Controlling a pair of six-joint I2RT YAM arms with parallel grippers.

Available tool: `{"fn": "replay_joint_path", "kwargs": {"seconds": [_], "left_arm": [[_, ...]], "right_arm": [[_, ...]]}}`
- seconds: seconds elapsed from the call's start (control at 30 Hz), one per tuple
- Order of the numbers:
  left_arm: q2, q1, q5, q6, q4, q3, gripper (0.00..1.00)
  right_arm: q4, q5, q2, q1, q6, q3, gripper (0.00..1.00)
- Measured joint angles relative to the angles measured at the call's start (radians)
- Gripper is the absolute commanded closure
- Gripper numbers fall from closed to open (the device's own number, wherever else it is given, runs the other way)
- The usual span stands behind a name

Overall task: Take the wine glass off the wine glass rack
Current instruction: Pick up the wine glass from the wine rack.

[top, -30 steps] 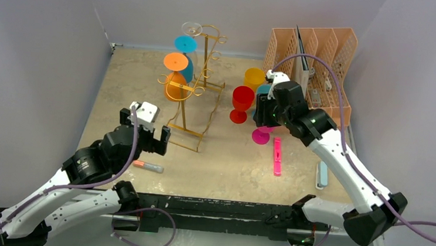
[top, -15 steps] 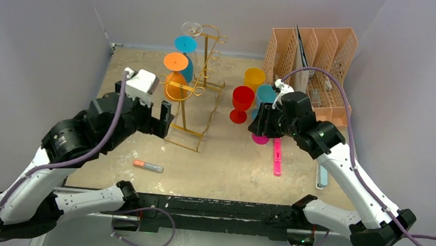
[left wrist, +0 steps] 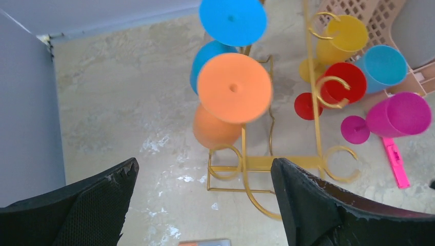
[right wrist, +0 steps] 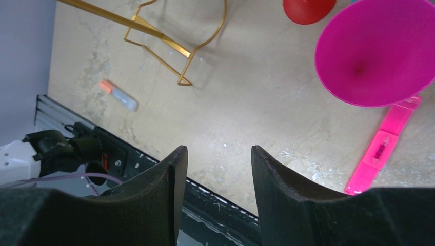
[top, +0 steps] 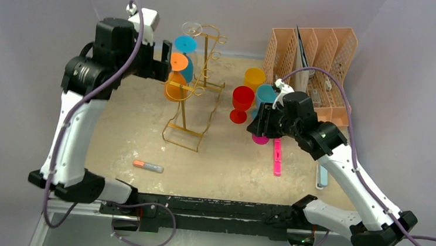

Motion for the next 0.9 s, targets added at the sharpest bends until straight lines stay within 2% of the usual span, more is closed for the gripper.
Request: {"fn": "replay_joint_path", "kwargs": {"seconds": [0.1,0.27,0.37,0.5,0.63,0.7,0.9], "left_arm": [[0.087,0.145,0.142,0.009,0.009,0.016,0.04],[0.146,0.291,0.373,-0.006,0.04,0.026,0.15],[0.158,0.365,0.496,-0.038,0.077,0.029,0.17],[0.153,0.433,0.658,-0.082,0.146,-0.024,0.29],[0.17,0.487,0.797,-0.116,0.186,-0.061,0.3],[0.18,0.496,0.834,-0.13,0.207,-0.076,0.31],[0.21,0.497,0.915,-0.142,0.238,-0.098,0.43]], "right_arm": [[0.015,-0.021,-0.011,0.0,-0.001,0.0,0.48],[0.028,-0.044,-0.013,0.0,-0.001,0.0,0.48],[0.026,-0.054,0.003,0.0,0.0,0.0,0.48],[0.042,-0.09,0.024,0.0,0.0,-0.011,0.49],[0.08,-0.13,0.024,0.0,0.002,-0.054,0.49],[0.084,-0.144,0.024,0.0,0.003,-0.066,0.49],[0.101,-0.154,0.024,0.0,0.018,-0.07,0.48]]}}
